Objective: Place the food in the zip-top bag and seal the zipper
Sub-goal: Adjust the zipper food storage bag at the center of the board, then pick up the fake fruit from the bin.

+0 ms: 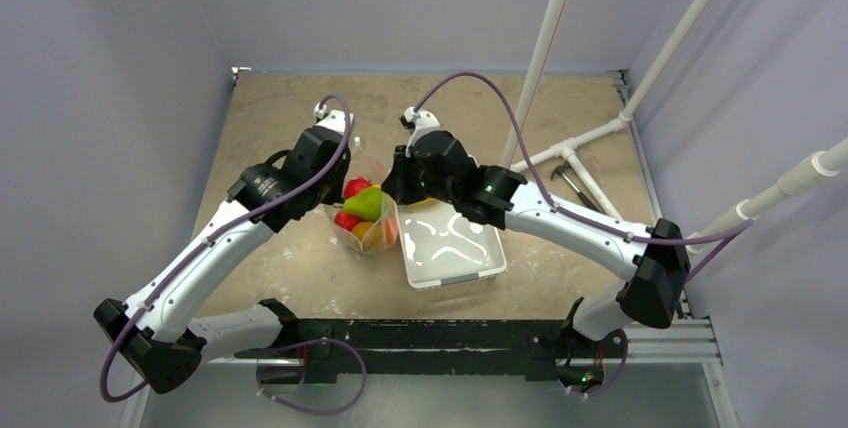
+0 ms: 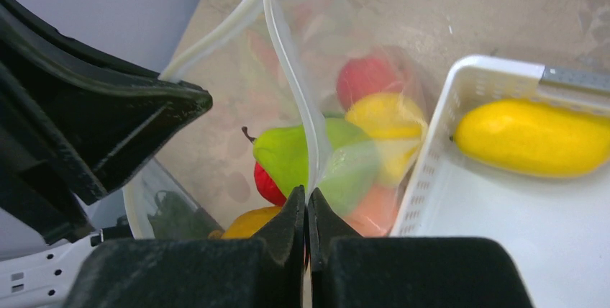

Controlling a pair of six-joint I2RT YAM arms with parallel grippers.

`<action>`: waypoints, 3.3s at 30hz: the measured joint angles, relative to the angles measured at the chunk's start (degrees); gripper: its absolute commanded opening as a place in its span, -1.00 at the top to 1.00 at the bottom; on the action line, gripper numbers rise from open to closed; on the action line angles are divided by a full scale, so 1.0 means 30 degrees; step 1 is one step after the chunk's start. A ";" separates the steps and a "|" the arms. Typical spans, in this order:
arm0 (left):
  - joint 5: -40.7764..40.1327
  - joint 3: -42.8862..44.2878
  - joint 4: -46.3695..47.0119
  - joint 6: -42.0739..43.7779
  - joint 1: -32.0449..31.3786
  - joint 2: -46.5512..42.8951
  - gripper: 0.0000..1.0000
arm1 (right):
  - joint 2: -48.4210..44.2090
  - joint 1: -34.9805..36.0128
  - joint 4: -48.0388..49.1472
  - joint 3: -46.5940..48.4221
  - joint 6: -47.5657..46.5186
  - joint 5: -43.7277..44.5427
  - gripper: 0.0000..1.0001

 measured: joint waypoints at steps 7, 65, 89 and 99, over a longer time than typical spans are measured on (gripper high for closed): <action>-0.0656 0.0998 -0.1545 -0.0488 0.0000 -0.0925 1.00 | 0.0000 0.0000 -0.0648 0.1982 -0.0925 -0.0007 1.00; -0.0095 -0.1727 0.0437 -0.1450 0.0000 -0.0255 1.00 | -0.1800 -0.2769 0.0670 -0.1326 -0.1574 0.2732 -0.97; 0.0189 -0.1676 0.0852 -0.1129 0.0000 0.0015 1.00 | -0.1639 -0.4386 0.5457 -0.7723 0.3745 0.0539 -0.80; 0.0423 -0.1683 0.0867 -0.1137 0.0000 -0.0168 1.00 | -0.0087 -0.4597 0.7912 -0.9384 0.7104 -0.0175 -0.78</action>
